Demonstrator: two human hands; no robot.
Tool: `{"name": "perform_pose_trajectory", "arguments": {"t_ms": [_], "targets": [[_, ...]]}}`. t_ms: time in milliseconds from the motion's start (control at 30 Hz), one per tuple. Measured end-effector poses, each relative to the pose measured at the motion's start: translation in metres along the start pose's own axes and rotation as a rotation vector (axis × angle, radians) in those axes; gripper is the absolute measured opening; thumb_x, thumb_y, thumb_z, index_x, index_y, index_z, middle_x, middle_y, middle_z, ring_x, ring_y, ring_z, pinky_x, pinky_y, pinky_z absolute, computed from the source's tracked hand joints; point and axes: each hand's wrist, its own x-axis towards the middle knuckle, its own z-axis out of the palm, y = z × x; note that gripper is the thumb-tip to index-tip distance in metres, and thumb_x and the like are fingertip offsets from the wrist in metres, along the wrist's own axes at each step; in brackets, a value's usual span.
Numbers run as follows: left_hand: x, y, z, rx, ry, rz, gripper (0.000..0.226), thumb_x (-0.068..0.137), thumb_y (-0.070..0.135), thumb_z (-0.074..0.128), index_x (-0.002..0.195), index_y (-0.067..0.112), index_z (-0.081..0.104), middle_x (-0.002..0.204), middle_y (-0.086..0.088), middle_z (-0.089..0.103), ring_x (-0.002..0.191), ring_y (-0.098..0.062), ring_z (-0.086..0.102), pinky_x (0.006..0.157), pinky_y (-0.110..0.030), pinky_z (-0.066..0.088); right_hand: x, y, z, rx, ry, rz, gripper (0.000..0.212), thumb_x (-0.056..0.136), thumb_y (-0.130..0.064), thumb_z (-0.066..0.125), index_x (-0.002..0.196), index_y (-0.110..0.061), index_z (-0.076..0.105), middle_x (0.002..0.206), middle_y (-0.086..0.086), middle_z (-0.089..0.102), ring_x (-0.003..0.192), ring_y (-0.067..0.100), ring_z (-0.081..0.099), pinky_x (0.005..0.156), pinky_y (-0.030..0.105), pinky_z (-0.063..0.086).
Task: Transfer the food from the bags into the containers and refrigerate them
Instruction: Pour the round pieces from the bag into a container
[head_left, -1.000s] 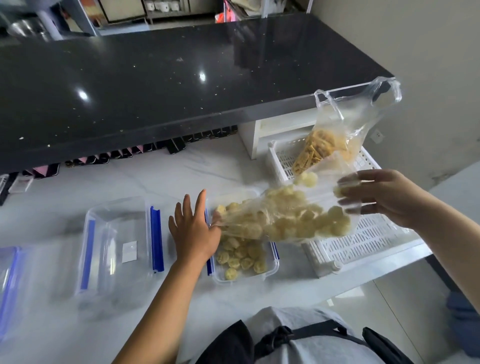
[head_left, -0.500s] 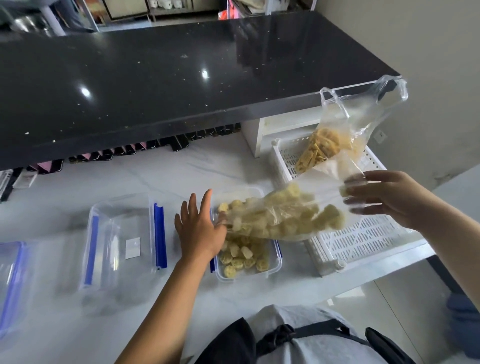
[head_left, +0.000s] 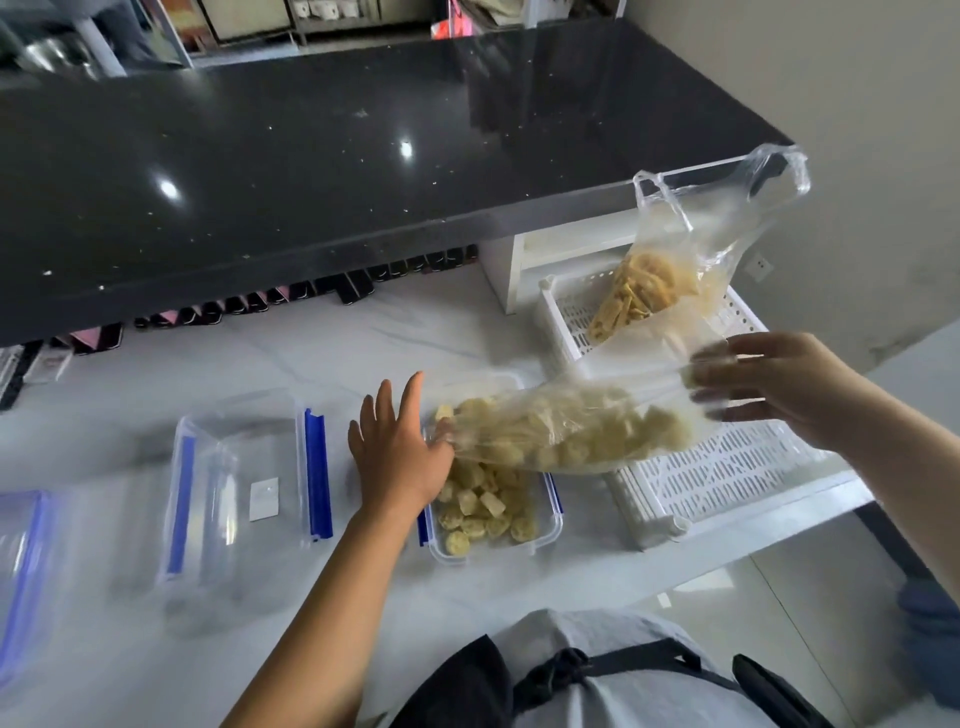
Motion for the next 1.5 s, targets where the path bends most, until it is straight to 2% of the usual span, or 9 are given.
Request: {"name": "perform_pose_trajectory", "arguments": {"t_ms": [167,333,533,633,767,900,1067,1300,1500], "targets": [[0.000,0.000,-0.001,-0.038,0.026,0.007,0.069,0.095,0.033,0.054,0.154,0.037,0.019,0.166,-0.006,0.014,0.153,-0.029,0.009,0.123,-0.051,0.008,0.002,-0.012,-0.003,0.053,-0.010,-0.037,0.029,0.076,-0.006,0.075,0.104,0.000,0.071,0.096,0.021,0.075,0.083,0.031,0.074,0.077,0.044,0.062],[-0.002,0.000,0.000,-0.022,-0.002,0.002,0.078,0.087,0.022,0.055,0.154,0.036,0.017,0.166,-0.007,0.014,0.152,-0.030,0.009,0.122,-0.053,0.009,0.001,-0.013,0.001,-0.007,-0.005,-0.034,0.034,0.070,-0.011,0.079,0.101,-0.001,0.072,0.093,0.021,0.075,0.080,0.029,0.074,0.074,0.043,0.062],[-0.005,-0.002,0.006,-0.028,0.018,-0.007,0.064,0.097,0.030,0.050,0.154,0.036,0.020,0.165,-0.007,0.016,0.152,-0.030,0.011,0.122,-0.053,0.010,-0.007,-0.018,0.007,-0.086,-0.013,-0.072,0.041,0.063,-0.017,0.081,0.100,-0.001,0.073,0.088,0.019,0.076,0.075,0.026,0.074,0.073,0.041,0.062],[-0.005,0.000,0.007,-0.037,0.044,-0.004,0.059,0.100,0.031,0.047,0.153,0.034,0.023,0.165,-0.007,0.018,0.151,-0.031,0.013,0.122,-0.053,0.011,-0.009,-0.027,0.005,-0.007,-0.038,-0.116,0.034,0.067,-0.012,0.078,0.099,-0.001,0.072,0.090,0.020,0.075,0.079,0.030,0.074,0.075,0.044,0.062],[-0.006,0.003,0.007,0.010,-0.012,-0.019,0.069,0.094,0.020,0.047,0.155,0.034,0.017,0.166,-0.008,0.012,0.152,-0.032,0.009,0.122,-0.052,0.009,-0.010,-0.026,0.008,-0.093,-0.011,-0.116,0.038,0.064,-0.014,0.081,0.099,-0.002,0.073,0.088,0.019,0.076,0.074,0.025,0.075,0.073,0.041,0.063],[-0.009,0.006,0.006,-0.005,-0.007,-0.012,0.076,0.090,0.015,0.049,0.156,0.034,0.016,0.166,-0.007,0.009,0.153,-0.031,0.005,0.123,-0.051,0.005,-0.011,-0.034,0.003,0.010,-0.066,-0.128,0.030,0.072,-0.007,0.076,0.100,0.000,0.071,0.091,0.021,0.075,0.081,0.031,0.074,0.077,0.043,0.062],[-0.011,0.006,0.006,-0.005,-0.028,-0.018,0.080,0.089,0.012,0.049,0.156,0.036,0.013,0.167,-0.006,0.006,0.153,-0.029,0.001,0.124,-0.049,0.002,-0.010,-0.028,0.006,-0.116,0.008,-0.131,0.035,0.067,-0.012,0.083,0.098,-0.002,0.073,0.087,0.020,0.075,0.072,0.022,0.074,0.067,0.034,0.063],[-0.014,0.007,0.003,-0.045,-0.029,-0.010,0.078,0.092,0.015,0.049,0.156,0.037,0.010,0.167,-0.005,0.002,0.153,-0.028,-0.003,0.123,-0.049,-0.001,-0.018,-0.026,0.001,-0.131,-0.022,-0.144,0.035,0.065,-0.013,0.082,0.097,-0.004,0.073,0.088,0.018,0.076,0.081,0.031,0.074,0.079,0.044,0.061],[-0.029,0.002,0.011,-0.081,0.090,0.087,0.066,0.093,0.008,0.051,0.153,0.028,0.031,0.163,-0.010,0.023,0.151,-0.032,0.015,0.122,-0.052,0.013,-0.028,-0.017,0.005,-0.064,-0.113,-0.148,0.041,0.067,-0.017,0.084,0.103,-0.001,0.071,0.094,0.021,0.075,0.090,0.038,0.073,0.079,0.044,0.061]]}}
